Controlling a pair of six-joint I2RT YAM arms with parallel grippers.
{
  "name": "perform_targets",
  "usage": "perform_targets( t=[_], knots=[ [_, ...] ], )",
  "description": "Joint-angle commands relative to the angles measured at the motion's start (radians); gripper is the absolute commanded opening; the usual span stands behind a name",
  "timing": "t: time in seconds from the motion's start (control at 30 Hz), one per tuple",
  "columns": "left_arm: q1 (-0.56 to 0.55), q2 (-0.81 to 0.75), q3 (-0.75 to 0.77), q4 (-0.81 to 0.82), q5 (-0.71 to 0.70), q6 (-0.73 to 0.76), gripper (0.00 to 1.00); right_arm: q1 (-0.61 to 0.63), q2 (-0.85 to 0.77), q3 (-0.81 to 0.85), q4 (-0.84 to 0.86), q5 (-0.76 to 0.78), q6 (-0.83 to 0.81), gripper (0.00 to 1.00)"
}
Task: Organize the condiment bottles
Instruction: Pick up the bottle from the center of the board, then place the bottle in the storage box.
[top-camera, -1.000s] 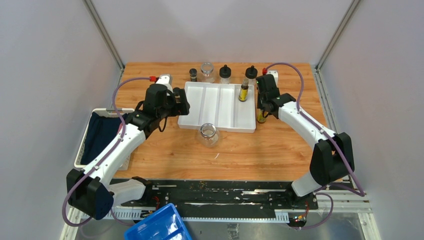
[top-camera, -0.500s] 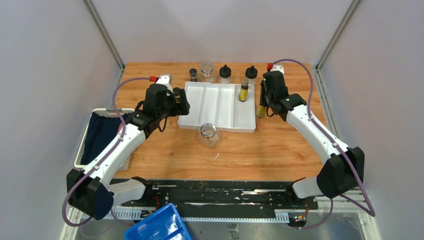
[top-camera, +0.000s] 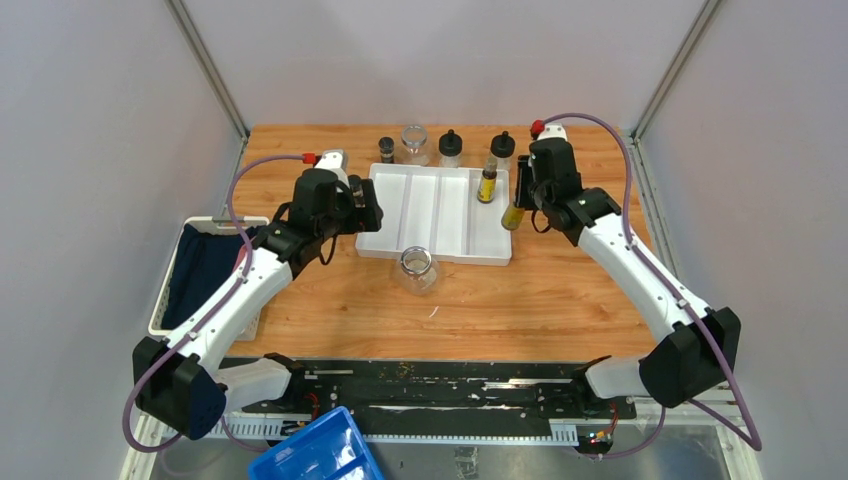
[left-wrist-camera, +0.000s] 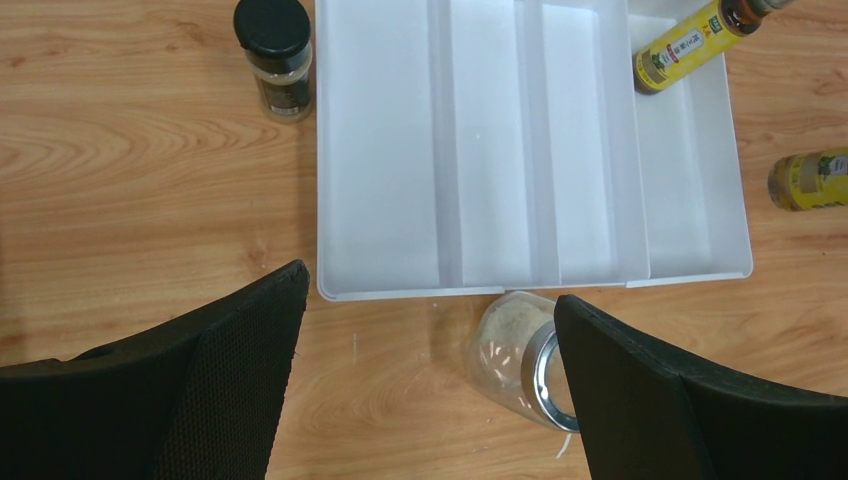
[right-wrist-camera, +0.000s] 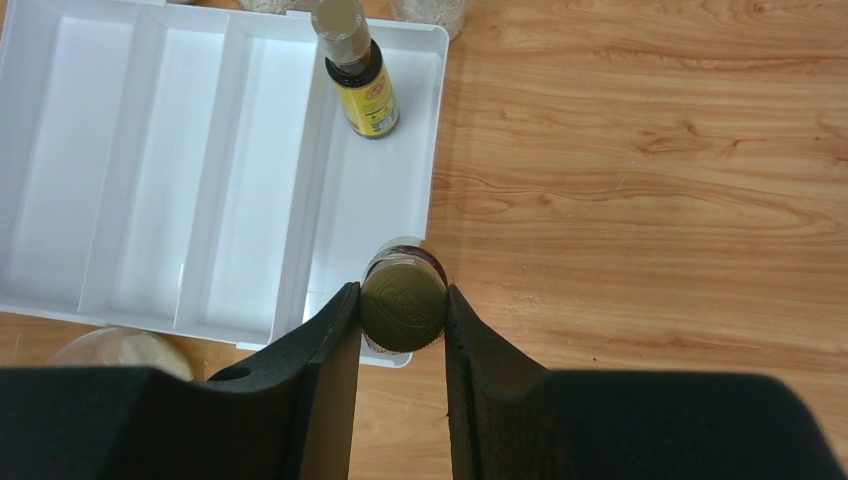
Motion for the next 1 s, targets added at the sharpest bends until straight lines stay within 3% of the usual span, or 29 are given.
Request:
perform_targets(
  t=[0.0,0.97],
  knots=[
    [-0.013,0.002,0.005,0.025,-0.011,-0.007,1.00,0.026,0.004,0.049,0.015,-0.034,-0.020,0.00],
    [-0.016,0.004,0.032,-0.001,-0.030,0.010,1.00,0.063,0.290,0.153,0.118,-0.093,-0.058,0.00]
  ],
)
